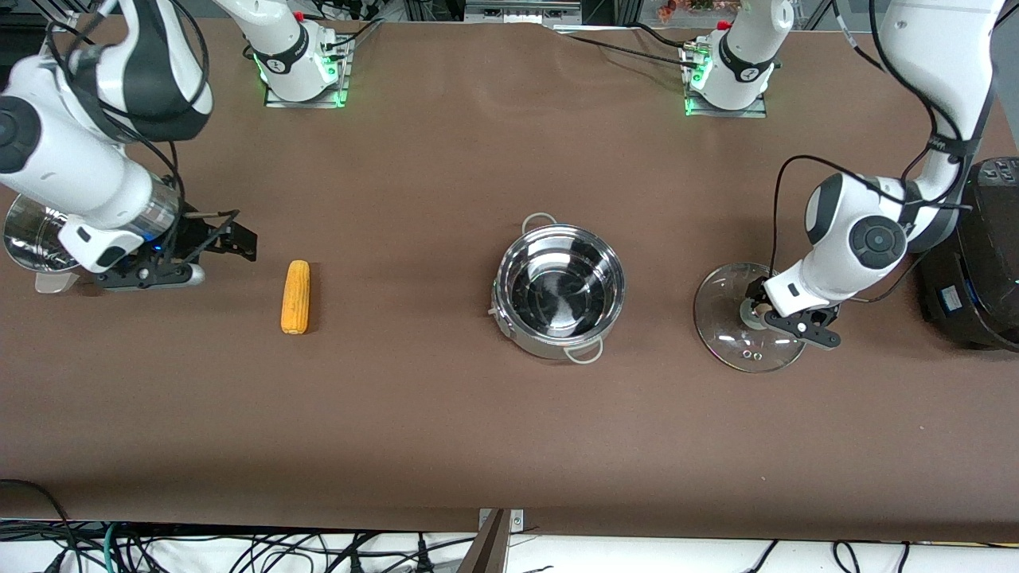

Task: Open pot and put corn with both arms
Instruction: 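Release the lid and raise the left gripper while the right gripper reaches the corn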

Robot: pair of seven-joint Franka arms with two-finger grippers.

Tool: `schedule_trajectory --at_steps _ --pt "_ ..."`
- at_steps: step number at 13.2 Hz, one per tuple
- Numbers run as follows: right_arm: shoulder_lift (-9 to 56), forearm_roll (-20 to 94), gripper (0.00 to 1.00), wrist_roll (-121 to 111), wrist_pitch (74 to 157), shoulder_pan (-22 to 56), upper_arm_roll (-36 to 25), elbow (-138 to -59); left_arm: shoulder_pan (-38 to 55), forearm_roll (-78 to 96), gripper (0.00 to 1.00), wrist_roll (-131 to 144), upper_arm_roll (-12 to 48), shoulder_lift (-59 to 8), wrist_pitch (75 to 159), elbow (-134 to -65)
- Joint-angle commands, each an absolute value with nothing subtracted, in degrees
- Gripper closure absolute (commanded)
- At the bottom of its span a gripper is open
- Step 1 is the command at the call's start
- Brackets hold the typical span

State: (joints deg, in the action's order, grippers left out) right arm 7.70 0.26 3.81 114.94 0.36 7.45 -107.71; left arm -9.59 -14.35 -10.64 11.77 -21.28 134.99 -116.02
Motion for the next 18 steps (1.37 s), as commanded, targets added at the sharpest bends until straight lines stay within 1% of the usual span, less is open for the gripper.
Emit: schedule_trajectory --at_steps 1,4,6,7,8,9,12,14,15,17,18 --pt "7.9 0.0 0.00 4.2 124.5 0.3 7.6 -114.9 -10.0 -9.0 0.00 -10.9 13.5 -13.1 123.2 -114.0" --pt "14.2 0.1 0.00 4.3 129.8 0.9 7.6 -115.2 -10.1 -2.9 0.00 -11.0 13.5 -9.9 109.2 -105.0" --pt "18.5 0.1 0.00 4.2 134.3 1.0 7.6 -115.2 -9.8 -2.6 0.00 -10.4 13.6 -9.6 100.5 -96.7" --pt "20.6 0.1 0.01 4.2 136.6 0.9 7.7 -115.2 -9.2 -1.7 0.00 -10.3 13.5 -9.8 93.7 -91.5" --pt "22.0 0.1 0.01 4.2 138.1 0.9 7.8 -115.3 -9.1 -1.5 0.00 -10.2 13.5 -9.9 88.9 -87.6" --pt "22.9 0.0 0.02 4.2 138.8 1.0 7.8 -115.3 -9.2 -1.2 0.00 -10.2 13.6 -9.8 86.3 -85.5" --pt "25.7 0.0 0.06 3.4 141.8 0.9 7.9 -115.4 -9.1 -0.7 0.00 -9.8 14.3 -9.7 81.4 -81.1" --pt "26.1 -0.2 0.08 3.3 143.4 0.9 7.9 -116.5 -7.2 -0.9 0.00 -9.1 14.2 -6.7 81.0 -81.8" --pt "26.1 -0.3 0.08 3.2 145.1 0.9 7.9 -117.8 -5.6 -1.3 0.00 -8.7 11.8 -5.5 80.9 -82.3" --pt "26.5 -0.4 0.10 2.0 146.6 0.9 7.8 -118.9 -1.6 -0.7 0.00 -8.7 4.9 -4.9 82.7 -84.2" --pt "26.5 -0.4 0.14 1.1 146.6 0.9 7.8 -118.9 -1.3 -0.7 0.00 -8.8 4.3 -4.0 86.0 -85.6"
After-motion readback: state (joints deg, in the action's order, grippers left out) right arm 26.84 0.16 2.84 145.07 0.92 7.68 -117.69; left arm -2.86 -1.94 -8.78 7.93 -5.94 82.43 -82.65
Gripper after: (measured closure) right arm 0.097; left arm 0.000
